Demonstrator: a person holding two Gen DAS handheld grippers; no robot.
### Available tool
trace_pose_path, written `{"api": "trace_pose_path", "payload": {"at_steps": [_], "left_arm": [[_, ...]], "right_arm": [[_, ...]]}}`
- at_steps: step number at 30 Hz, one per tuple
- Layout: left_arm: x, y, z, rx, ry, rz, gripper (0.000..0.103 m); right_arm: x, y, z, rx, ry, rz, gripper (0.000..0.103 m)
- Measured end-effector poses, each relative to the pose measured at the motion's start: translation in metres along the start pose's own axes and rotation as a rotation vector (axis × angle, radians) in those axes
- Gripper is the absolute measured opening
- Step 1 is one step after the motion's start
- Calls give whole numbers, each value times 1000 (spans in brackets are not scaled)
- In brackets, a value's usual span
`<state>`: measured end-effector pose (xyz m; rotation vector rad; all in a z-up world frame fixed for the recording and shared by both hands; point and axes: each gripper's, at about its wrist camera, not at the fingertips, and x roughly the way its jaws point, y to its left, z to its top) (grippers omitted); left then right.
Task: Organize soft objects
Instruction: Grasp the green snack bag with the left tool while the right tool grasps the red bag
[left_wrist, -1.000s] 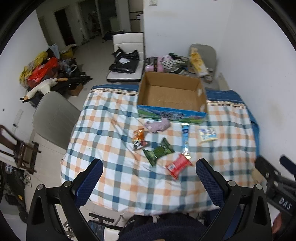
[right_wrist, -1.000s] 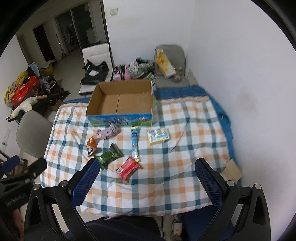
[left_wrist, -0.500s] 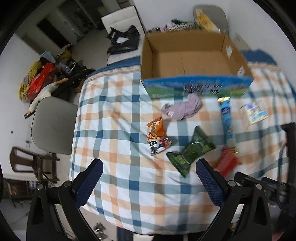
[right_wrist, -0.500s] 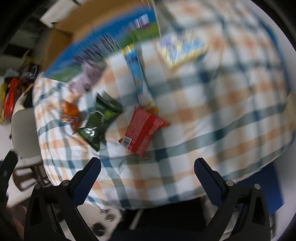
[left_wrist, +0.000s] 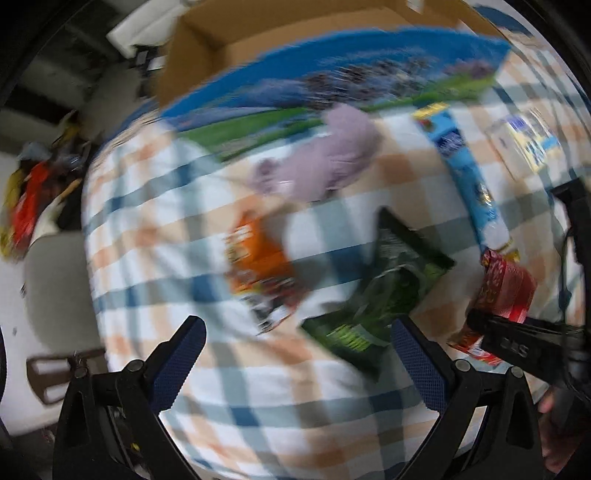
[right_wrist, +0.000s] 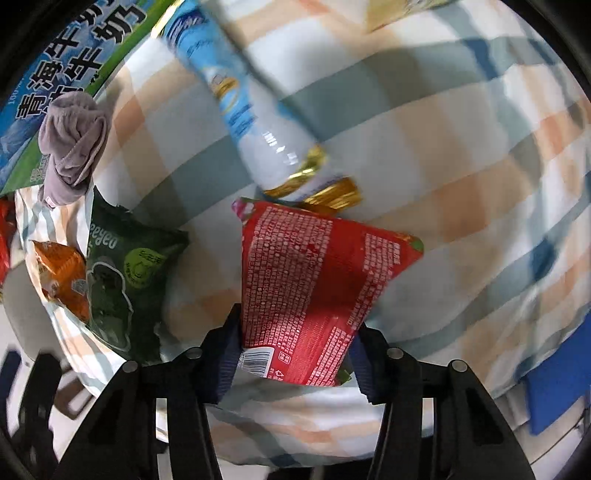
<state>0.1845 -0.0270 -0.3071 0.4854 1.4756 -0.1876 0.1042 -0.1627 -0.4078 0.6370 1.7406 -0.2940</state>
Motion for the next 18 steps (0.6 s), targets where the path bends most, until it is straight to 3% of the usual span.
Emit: {"api": "trace_pose_path", "payload": {"at_steps": [5, 7, 8, 9, 10, 11, 16, 18], "left_arm": [[39, -35, 21, 135, 79, -66, 103], [53, -46, 26, 174, 102, -53, 100], [56, -51, 27, 192, 101, -62, 87], [60, -53, 28, 193, 117, -79, 62], [64, -52, 27, 165, 152, -111, 47], [67, -48, 26, 125, 179, -135, 42], [73, -16, 0, -130, 248, -271, 39], [78, -9, -13, -181, 243, -278, 42]], "right_arm": [[-9, -9, -3, -63, -28, -80, 51], [-10, -9, -2, -83, -22, -96, 49], [-7, -9, -3, -84, -15, -95, 49], [-4, -9, -4, -90, -11, -97, 49], [-1, -7, -6, -100, -8, -103, 49], [2, -4, -9, -113, -8, -111, 49], [17, 8, -15, -172, 6, -118, 49], [29, 13, -19, -201, 15, -128, 49]]}}
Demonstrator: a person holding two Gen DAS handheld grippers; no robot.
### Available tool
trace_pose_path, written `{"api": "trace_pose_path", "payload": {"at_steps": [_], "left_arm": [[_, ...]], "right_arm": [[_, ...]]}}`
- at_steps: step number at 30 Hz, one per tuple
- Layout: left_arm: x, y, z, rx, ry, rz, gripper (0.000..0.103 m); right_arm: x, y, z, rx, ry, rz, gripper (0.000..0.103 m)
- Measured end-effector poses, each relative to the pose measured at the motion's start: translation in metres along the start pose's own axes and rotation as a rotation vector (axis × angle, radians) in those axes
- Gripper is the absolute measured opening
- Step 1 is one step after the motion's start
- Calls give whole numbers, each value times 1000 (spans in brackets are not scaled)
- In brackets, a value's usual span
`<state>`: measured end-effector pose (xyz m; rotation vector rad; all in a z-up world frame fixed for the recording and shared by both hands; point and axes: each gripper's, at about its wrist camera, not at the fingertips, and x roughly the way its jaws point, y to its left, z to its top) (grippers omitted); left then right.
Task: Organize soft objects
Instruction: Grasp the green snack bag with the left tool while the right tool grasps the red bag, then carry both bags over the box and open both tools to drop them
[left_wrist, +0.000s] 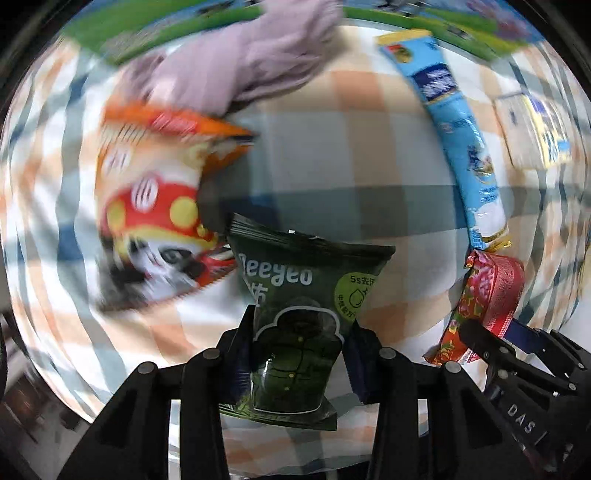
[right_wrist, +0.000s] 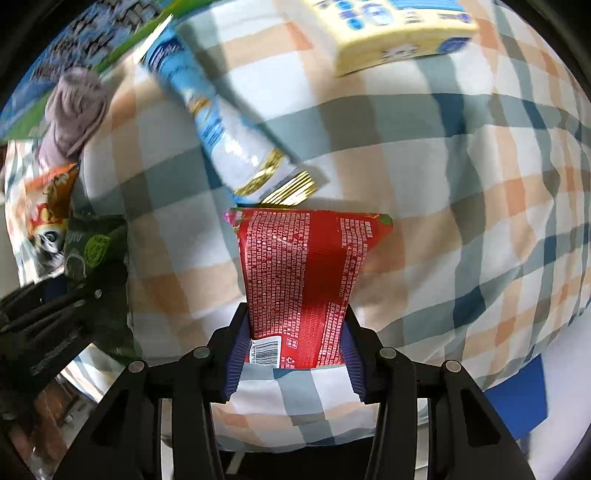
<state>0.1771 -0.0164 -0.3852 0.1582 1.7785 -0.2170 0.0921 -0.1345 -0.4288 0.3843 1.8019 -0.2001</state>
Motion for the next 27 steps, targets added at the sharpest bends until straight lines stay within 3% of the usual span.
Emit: {"api": "trace_pose_path", "payload": {"at_steps": [4, 8, 14, 21, 27], "left_arm": [[23, 9, -13, -10, 20, -1, 42], [22, 13, -32, -20, -28, 1, 37], [5, 4, -60, -64, -121, 15, 34], [-55, -3, -116, -43, -255, -19, 33], [-130, 15, -118, -16, -358, -78, 33]], "right_arm": [[23, 12, 1, -10, 11, -16, 51], [51, 20, -4, 2, 42, -29, 53], [58, 23, -15, 12, -7, -30, 50], [51, 43, -49, -62, -109, -3, 49], [10, 46, -81, -94, -208, 43, 48]]}}
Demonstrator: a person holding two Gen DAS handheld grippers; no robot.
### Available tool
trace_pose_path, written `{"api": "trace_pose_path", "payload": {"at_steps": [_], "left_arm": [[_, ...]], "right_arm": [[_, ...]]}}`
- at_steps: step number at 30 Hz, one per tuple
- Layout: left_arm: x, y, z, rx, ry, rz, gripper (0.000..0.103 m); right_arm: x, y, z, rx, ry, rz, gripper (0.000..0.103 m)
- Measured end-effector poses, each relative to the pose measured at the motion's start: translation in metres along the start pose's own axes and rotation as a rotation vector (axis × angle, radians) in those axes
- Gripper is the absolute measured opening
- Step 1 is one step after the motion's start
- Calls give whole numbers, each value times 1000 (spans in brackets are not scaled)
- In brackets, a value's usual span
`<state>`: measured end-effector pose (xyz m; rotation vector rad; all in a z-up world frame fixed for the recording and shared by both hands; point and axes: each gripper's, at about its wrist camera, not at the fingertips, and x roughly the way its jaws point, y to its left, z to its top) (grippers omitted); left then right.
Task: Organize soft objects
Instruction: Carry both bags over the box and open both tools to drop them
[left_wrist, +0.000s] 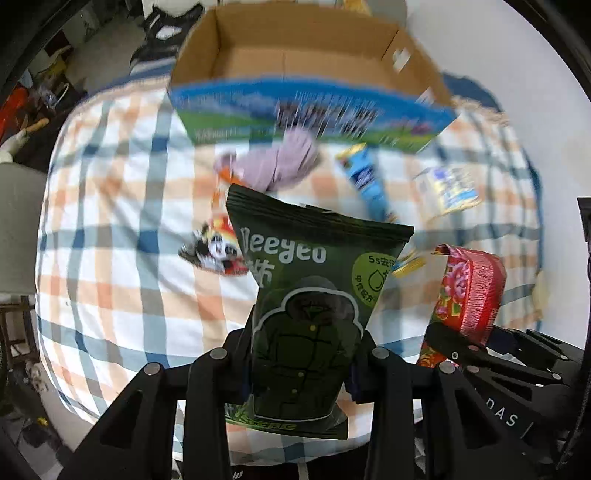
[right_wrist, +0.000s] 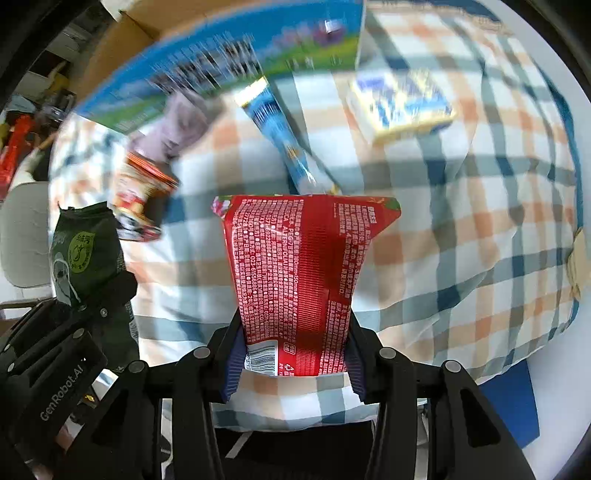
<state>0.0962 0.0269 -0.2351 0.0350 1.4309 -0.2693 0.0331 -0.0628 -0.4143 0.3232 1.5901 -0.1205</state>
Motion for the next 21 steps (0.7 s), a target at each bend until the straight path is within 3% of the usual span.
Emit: {"api": "trace_pose_path", "payload": {"at_steps": [4, 5, 7, 8, 11, 14, 21], "left_arm": [[-40, 8, 36, -3, -52, -51, 34], [-48, 8, 46, -8, -61, -65, 34], [-63, 8, 62, -15, -78, -86, 34], [-64, 5, 79, -20, -87, -92, 34], [-65, -10, 138, -42, -99, -106, 34], [-37, -32, 194, -72, -87, -115, 34], [21, -27, 309, -153, 28, -162, 34]], "right_arm": [[-72, -14, 10, -21, -73, 47, 48], [-108, -15, 30, -23, -86, 56, 48], [-138, -19, 47, -36, -115, 83, 48], [-174, -27, 70, -42, -123, 94, 48], [-219, -29, 113, -72, -170, 95, 48], [-230, -29, 159, -92, -200, 75, 48], [-200, -38, 275, -103, -164, 63, 48]]}}
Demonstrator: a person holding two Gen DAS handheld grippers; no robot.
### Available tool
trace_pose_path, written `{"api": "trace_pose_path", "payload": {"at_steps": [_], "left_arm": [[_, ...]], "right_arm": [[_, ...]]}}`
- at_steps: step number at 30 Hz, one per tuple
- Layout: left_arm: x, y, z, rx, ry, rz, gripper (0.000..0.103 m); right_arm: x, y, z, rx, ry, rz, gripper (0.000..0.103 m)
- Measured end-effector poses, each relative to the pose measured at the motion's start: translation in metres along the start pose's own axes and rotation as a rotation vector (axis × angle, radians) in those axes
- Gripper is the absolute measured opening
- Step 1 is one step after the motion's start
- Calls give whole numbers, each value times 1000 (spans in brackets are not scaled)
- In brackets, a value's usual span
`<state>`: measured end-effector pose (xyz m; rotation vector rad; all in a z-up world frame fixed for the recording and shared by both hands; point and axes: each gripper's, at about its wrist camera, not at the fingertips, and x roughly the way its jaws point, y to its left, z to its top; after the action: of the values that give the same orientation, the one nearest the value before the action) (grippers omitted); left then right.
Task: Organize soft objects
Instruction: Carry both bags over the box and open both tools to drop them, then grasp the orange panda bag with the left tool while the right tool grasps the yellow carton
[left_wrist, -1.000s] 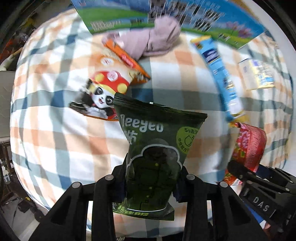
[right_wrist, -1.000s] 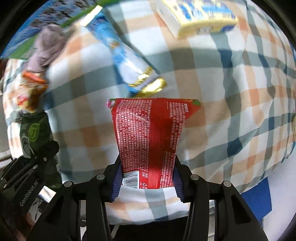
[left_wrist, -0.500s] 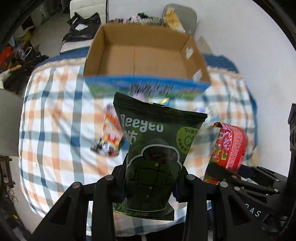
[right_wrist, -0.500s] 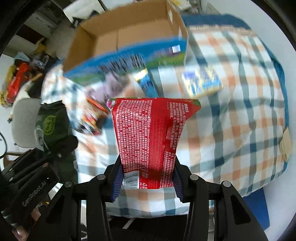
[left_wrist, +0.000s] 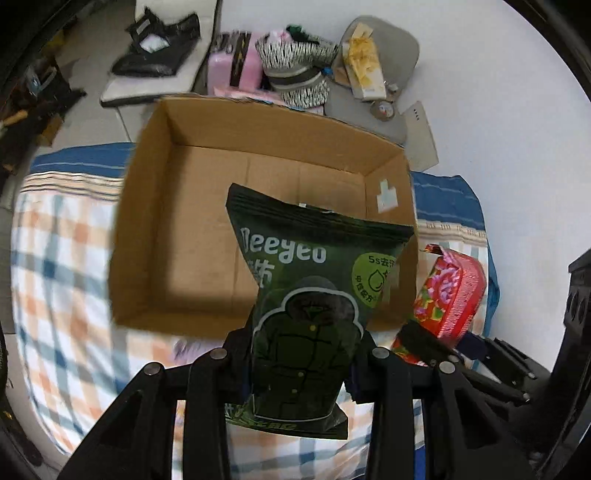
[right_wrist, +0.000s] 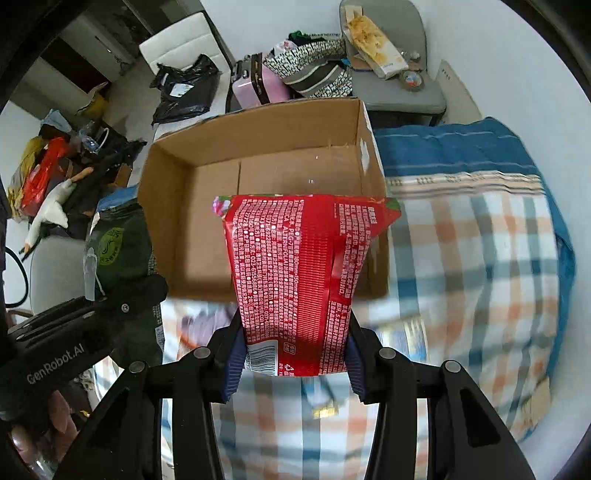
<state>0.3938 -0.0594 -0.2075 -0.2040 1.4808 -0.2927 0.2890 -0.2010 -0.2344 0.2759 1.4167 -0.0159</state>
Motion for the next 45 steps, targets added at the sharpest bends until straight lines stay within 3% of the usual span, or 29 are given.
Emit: {"api": "trace_pose_path", "payload": {"at_steps": [6, 10, 17, 21, 24, 28, 33, 35, 45], "left_arm": [[64, 9, 60, -74, 100, -33, 34], [93, 16, 80, -97, 135, -40, 34], [124, 21, 96, -119, 172, -34, 35], [127, 21, 97, -108, 169, 10, 45], [122, 18, 97, -83, 140, 46, 73], [108, 14, 92, -43, 88, 81, 89], [81, 11, 71, 33, 6, 153, 98], [71, 11, 60, 55, -21, 165, 98], [14, 13, 12, 129, -155, 207, 101]], "right_arm": [[48, -5, 78, -21, 54, -36, 48], [84, -7, 112, -42, 70, -72, 48], [127, -7, 144, -56, 98, -105, 49], [139, -6, 154, -53, 124, -121, 50], [141, -6, 156, -69, 113, -153, 52], [138, -9, 154, -58, 101, -156, 59], [128, -10, 144, -43, 79, -152, 92], [122, -8, 137, -47, 64, -152, 97], [79, 4, 82, -46, -19, -144, 100]]}}
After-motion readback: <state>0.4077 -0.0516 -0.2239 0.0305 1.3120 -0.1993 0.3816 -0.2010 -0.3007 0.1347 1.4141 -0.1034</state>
